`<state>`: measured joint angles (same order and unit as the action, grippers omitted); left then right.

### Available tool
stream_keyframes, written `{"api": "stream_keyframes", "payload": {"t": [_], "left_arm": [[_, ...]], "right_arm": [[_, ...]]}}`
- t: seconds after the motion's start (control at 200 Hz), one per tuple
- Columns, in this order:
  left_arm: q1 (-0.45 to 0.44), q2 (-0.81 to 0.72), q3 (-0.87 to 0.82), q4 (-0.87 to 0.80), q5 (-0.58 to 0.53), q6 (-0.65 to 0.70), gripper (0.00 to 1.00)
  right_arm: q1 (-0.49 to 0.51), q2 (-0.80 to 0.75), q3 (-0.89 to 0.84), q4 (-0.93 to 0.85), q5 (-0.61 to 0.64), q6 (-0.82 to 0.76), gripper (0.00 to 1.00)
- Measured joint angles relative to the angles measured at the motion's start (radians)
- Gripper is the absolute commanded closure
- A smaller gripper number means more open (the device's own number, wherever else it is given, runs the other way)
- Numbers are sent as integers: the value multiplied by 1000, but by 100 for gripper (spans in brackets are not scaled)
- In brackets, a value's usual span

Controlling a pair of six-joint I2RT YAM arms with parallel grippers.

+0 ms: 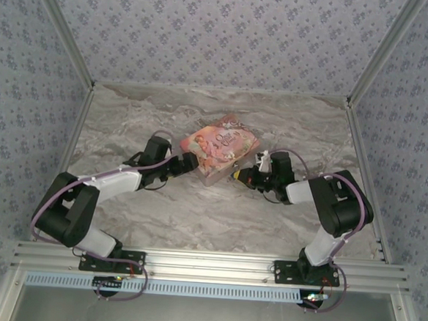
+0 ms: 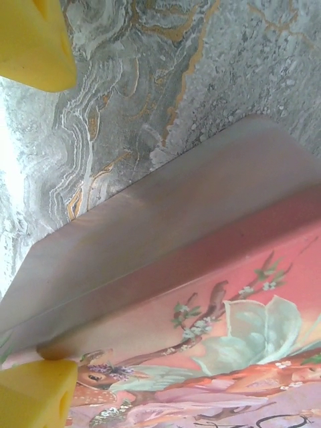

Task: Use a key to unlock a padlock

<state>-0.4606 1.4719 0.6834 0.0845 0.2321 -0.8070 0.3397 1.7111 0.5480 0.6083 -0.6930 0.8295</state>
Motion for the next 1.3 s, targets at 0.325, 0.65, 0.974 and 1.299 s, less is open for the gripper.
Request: {"api": "stream_keyframes", "payload": {"t": [0.325,0.65,0.974,1.299], "left_arm": [[24,-7,-5,-20,-3,19,1],[42,-8,-47,-85,-36,39,1],[44,-207,-40,-214,-47,58,1],[-5,-284,129,-237,-34,66,1]], "right_arm": [[-12,12,27,-5,-18,8,100],[-29,15,27,56,-23,84,100],[45,15,29,26,1,79,100],[92,15,29,34,43,80,100]]}}
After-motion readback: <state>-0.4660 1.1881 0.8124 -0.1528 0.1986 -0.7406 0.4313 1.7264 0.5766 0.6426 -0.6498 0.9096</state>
